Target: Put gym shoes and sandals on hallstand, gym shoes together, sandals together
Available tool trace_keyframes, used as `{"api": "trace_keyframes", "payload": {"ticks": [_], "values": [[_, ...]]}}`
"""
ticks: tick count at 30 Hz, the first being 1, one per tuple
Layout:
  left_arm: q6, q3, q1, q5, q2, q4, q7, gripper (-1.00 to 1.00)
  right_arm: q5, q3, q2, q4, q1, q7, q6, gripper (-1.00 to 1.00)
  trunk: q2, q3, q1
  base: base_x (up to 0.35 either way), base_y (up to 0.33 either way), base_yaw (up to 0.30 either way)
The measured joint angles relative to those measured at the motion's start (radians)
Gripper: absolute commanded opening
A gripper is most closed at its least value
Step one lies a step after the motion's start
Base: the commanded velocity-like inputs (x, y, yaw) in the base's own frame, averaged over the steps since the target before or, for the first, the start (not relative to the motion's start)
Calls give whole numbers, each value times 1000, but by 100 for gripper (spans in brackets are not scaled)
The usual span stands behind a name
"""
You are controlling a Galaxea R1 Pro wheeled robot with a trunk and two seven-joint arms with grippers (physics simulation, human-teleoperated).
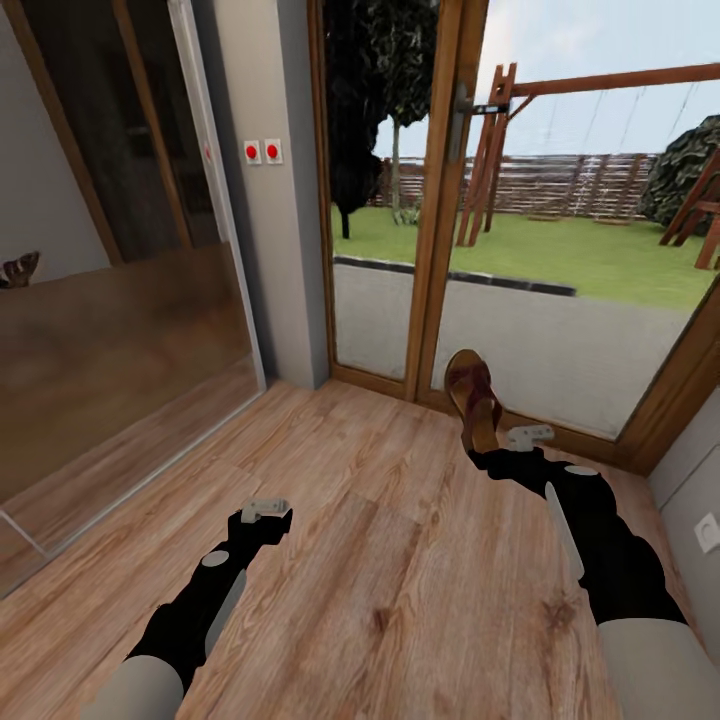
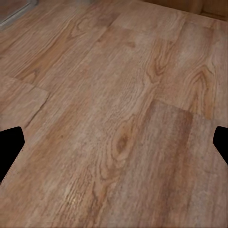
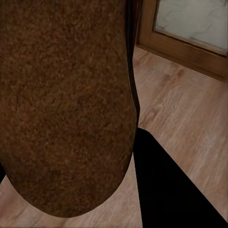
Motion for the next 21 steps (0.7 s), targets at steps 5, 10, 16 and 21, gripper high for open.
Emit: {"api": "trace_keyframes", "payload": {"ticks": [5,10,16,21], "values": [[0,0,0,0,0,0,0,100,1,0,0,0,0,-1,0,-100,7,11,-4,0,0,0],[0,0,0,0,0,0,0,100,1,0,0,0,0,0,0,-100,7,19,-4,0,0,0],[0,0,1,1,0,0,0,100,1,0,0,0,0,0,0,-100,7,29,-4,0,0,0],[0,0,0,1,0,0,0,100,1,0,0,0,0,0,-1,-100,7,37,-4,0,161,14]]}}
